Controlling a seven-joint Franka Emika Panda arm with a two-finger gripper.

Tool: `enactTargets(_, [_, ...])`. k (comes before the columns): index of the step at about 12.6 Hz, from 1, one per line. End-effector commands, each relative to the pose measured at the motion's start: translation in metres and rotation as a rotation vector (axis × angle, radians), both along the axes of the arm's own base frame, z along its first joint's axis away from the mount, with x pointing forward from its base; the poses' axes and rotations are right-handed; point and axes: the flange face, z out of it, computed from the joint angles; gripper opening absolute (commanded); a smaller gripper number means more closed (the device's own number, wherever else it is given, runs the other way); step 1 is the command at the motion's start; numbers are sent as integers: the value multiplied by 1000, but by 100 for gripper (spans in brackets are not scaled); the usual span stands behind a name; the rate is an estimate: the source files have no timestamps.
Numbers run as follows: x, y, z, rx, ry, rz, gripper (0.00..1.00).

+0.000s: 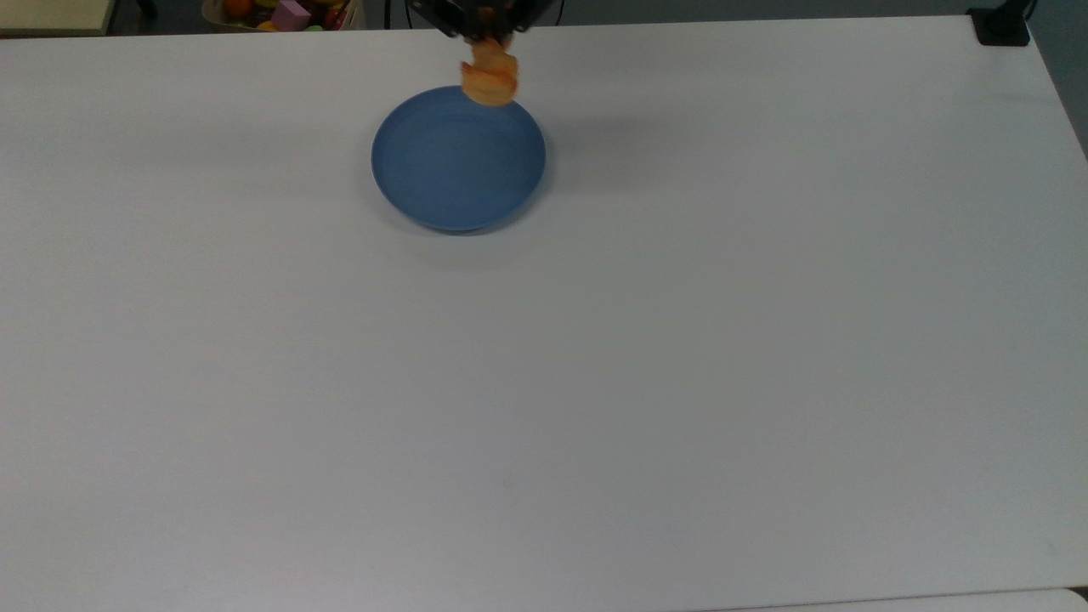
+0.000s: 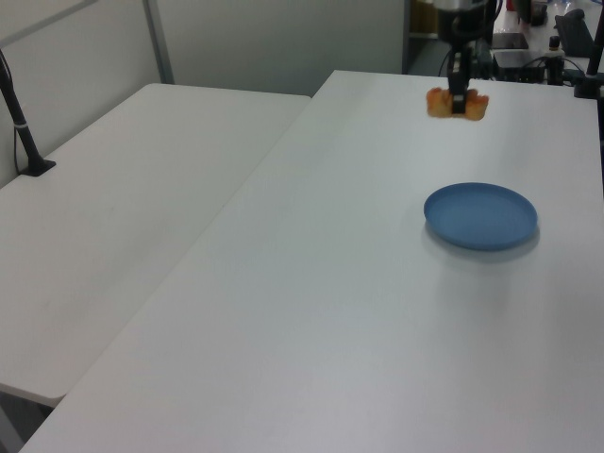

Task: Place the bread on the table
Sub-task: 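Lift the bread roll up off the blue plate, then carry the bread roll away from the plate and lower it to the table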

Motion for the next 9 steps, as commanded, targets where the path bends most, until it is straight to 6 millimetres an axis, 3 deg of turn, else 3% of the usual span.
enactTargets(1, [29, 70, -18, 0, 18, -5, 0])
enactTargets(4, [41, 146, -34, 30, -31, 6, 0])
enactTargets(6, [52, 198, -61, 51, -102, -26, 0])
enactTargets(9, [51, 259, -86, 62, -140, -13, 0])
